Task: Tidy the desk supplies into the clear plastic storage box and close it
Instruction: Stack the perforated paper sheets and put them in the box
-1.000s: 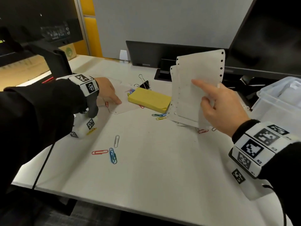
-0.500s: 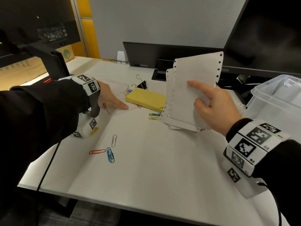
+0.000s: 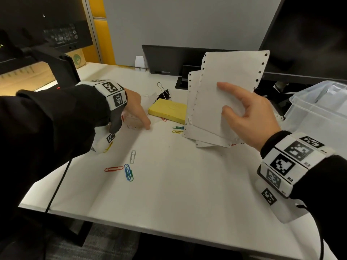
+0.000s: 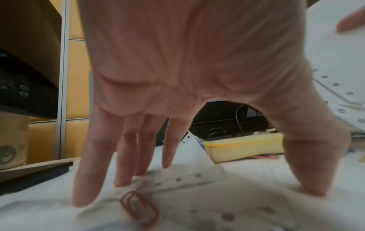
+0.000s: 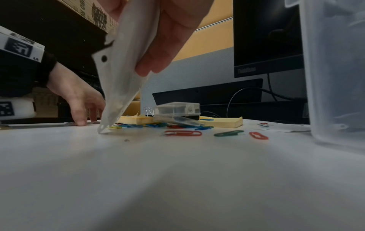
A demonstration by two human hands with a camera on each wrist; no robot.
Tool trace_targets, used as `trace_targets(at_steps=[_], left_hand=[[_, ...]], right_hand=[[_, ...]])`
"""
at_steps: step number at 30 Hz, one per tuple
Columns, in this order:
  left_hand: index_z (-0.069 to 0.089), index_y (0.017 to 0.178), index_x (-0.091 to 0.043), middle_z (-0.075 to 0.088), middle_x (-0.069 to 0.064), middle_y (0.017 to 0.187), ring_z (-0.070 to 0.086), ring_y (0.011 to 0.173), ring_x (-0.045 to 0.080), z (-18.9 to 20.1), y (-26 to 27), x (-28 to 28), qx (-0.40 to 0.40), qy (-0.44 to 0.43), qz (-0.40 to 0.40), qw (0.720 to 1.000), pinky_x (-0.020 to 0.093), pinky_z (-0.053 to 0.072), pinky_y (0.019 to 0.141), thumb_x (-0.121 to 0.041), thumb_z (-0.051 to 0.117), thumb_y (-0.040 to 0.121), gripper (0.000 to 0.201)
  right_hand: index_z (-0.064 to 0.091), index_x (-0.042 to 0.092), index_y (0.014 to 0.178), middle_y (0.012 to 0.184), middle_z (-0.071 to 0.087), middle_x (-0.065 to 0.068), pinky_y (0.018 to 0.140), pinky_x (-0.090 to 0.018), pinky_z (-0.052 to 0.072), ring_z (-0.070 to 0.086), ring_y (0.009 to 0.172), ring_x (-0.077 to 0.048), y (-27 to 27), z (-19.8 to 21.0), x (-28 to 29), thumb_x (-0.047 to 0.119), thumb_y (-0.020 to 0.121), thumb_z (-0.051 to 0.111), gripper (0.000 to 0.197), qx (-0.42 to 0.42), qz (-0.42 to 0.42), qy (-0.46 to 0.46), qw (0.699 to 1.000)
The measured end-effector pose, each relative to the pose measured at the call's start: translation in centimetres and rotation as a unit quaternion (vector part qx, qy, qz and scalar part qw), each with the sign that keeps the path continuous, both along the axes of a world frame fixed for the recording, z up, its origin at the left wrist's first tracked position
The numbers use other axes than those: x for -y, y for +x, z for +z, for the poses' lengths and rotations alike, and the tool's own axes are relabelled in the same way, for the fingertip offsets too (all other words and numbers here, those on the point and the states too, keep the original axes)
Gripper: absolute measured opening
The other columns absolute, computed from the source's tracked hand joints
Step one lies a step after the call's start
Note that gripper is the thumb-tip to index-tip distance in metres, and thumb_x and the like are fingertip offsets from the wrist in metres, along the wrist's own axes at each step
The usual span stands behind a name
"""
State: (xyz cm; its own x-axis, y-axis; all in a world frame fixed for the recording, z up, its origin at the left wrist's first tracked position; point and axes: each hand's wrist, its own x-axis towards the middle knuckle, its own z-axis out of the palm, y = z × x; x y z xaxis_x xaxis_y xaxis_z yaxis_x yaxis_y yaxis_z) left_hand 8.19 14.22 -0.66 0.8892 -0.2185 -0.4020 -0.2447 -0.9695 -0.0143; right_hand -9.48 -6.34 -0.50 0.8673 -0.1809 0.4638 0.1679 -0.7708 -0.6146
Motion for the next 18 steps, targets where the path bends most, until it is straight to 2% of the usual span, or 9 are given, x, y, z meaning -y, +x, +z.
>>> trace_targets(at_steps=[2, 4, 6, 8, 9, 12, 16, 18], left_hand=[[0.055, 0.118, -0.013, 0.051, 0.002, 0.111, 0.048, 0.096, 0.021, 0.2, 0.0, -0.1, 0.004, 0.010, -0.011, 1.000, 0.020, 0.042, 0.051, -0.051, 0.075, 0.066, 0.068], [0.059, 0.120, -0.008, 0.060, 0.006, 0.112, 0.052, 0.091, 0.021, 0.3, 0.0, 0.0, 0.026, 0.016, -0.029, 0.999, 0.018, 0.044, 0.054, -0.049, 0.076, 0.066, 0.070], [0.060, 0.119, -0.007, 0.063, 0.010, 0.118, 0.057, 0.094, 0.022, 0.3, -0.3, 0.3, 0.044, 0.015, -0.033, 0.998, 0.024, 0.045, 0.066, -0.051, 0.076, 0.063, 0.073], [0.061, 0.116, -0.007, 0.065, 0.010, 0.114, 0.061, 0.101, 0.024, 0.2, -0.5, 0.7, 0.062, 0.018, -0.045, 0.997, 0.029, 0.048, 0.079, -0.050, 0.075, 0.064, 0.069], [0.062, 0.114, -0.007, 0.066, 0.009, 0.110, 0.062, 0.100, 0.025, 0.1, -0.7, 0.8, 0.072, 0.020, -0.053, 0.996, 0.030, 0.049, 0.080, -0.048, 0.075, 0.064, 0.066], [0.061, 0.108, -0.004, 0.060, 0.007, 0.092, 0.057, 0.086, 0.023, -0.2, -0.9, 0.7, 0.120, 0.035, -0.077, 0.989, 0.029, 0.047, 0.069, -0.041, 0.075, 0.067, 0.056], [0.061, 0.111, -0.004, 0.061, 0.011, 0.094, 0.054, 0.084, 0.023, -0.2, -1.5, 0.8, 0.143, 0.015, -0.095, 0.985, 0.032, 0.050, 0.075, -0.029, 0.074, 0.070, 0.050], [0.060, 0.115, -0.004, 0.064, 0.013, 0.101, 0.054, 0.085, 0.024, 0.7, -1.8, 0.9, 0.139, 0.002, -0.087, 0.986, 0.033, 0.050, 0.078, -0.028, 0.074, 0.072, 0.051]], right_hand=[[0.051, 0.023, 0.132, 0.114, 0.051, 0.016, 0.097, -0.019, 0.035, 0.048, 0.108, -0.006, 0.0, 0.0, 0.0, 0.011, 0.086, 0.052, 0.047, -0.001, -0.002, 0.003, 1.000], [0.052, 0.023, 0.131, 0.115, 0.052, 0.015, 0.096, -0.019, 0.036, 0.048, 0.108, -0.006, 0.2, 0.0, 0.1, 0.010, 0.085, 0.052, 0.048, -0.002, -0.005, 0.011, 1.000], [0.052, 0.023, 0.131, 0.115, 0.051, 0.015, 0.095, -0.019, 0.036, 0.047, 0.108, -0.006, 0.2, -0.1, 0.1, 0.008, 0.085, 0.052, 0.048, -0.006, -0.004, 0.015, 1.000], [0.051, 0.024, 0.131, 0.116, 0.051, 0.015, 0.096, -0.020, 0.036, 0.047, 0.111, -0.008, 0.2, -0.1, 0.2, 0.012, 0.085, 0.052, 0.048, -0.009, -0.005, 0.017, 1.000], [0.051, 0.025, 0.131, 0.116, 0.050, 0.015, 0.096, -0.018, 0.036, 0.047, 0.112, -0.008, 0.3, -0.2, 0.2, 0.014, 0.085, 0.051, 0.048, -0.012, -0.004, 0.020, 1.000], [0.051, 0.024, 0.131, 0.118, 0.049, 0.016, 0.087, -0.004, 0.032, 0.043, 0.110, -0.001, 0.4, -0.2, 0.2, 0.011, 0.088, 0.051, 0.045, -0.009, -0.004, 0.031, 0.999], [0.053, 0.023, 0.130, 0.128, 0.054, 0.012, 0.098, -0.014, 0.031, 0.042, 0.114, 0.003, 0.6, -0.1, 0.3, 0.020, 0.091, 0.051, 0.039, 0.027, -0.005, 0.056, 0.998], [0.053, 0.023, 0.130, 0.131, 0.054, 0.009, 0.099, -0.012, 0.031, 0.042, 0.115, 0.004, 0.7, 0.0, 0.3, 0.024, 0.092, 0.052, 0.038, 0.040, -0.008, 0.061, 0.997]])
